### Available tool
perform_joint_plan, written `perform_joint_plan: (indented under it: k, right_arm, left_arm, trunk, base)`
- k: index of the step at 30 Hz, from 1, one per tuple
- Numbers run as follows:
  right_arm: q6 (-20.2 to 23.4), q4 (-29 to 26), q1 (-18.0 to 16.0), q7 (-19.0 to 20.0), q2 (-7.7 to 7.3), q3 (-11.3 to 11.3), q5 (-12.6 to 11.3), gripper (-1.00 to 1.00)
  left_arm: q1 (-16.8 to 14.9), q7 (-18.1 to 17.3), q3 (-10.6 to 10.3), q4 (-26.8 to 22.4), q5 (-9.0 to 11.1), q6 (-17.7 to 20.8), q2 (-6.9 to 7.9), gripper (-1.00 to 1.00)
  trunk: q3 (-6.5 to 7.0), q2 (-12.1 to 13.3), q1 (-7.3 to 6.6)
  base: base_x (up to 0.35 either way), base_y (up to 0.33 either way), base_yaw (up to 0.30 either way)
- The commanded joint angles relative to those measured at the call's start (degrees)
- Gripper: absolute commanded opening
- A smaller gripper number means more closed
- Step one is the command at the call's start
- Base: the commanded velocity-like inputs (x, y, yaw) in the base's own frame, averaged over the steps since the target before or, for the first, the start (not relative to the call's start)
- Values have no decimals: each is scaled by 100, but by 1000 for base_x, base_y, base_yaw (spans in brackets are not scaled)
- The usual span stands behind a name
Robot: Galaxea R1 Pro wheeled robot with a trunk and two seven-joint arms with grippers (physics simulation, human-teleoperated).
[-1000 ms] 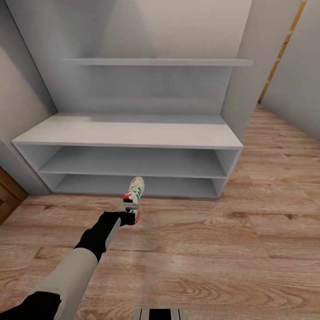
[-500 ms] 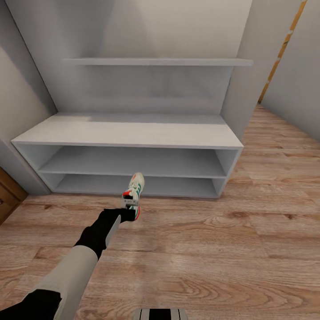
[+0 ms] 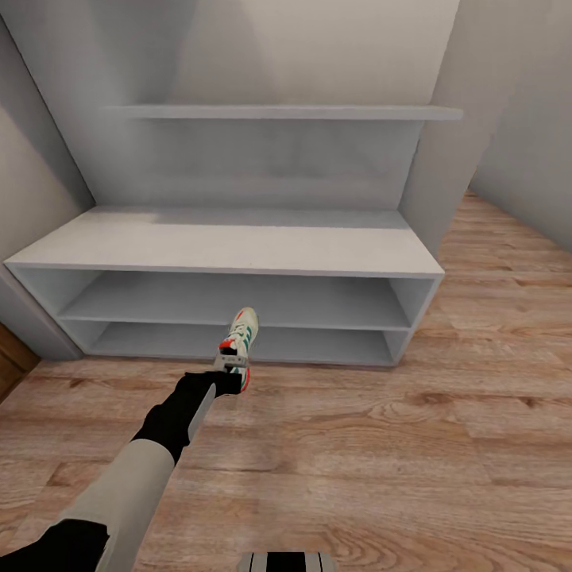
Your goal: Pick up the two gym shoes and the two sandals from the corridor floor and place them onto the hallstand (shoe rack) in the corridor, making sure they are on the rack and not on the floor. Arrange them so the two gym shoes are next to each other and the two sandals are next to each other.
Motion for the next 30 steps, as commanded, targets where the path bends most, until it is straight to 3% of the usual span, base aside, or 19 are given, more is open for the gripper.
perform_joint_plan:
  k: [1, 23, 30]
  right_arm:
    - [34, -9, -6, 44, 3, -23, 1, -100]
    - [34, -8, -6, 41, 3, -23, 1, -100]
    - [34, -4, -6, 41, 3, -20, 1, -100]
  left_arm:
    - [-2, -21, 1, -8, 1, 29, 1, -100]
    - [-4, -14, 7, -52, 0, 26, 0, -100]
    - [20, -9, 8, -55, 0, 18, 12, -100]
  trunk:
    - [-5, -2, 2]
    - [-5, -2, 2]
    - [-5, -2, 2]
  base:
    - [334, 0, 0]
    - [314, -124, 0]
    - [111, -55, 0]
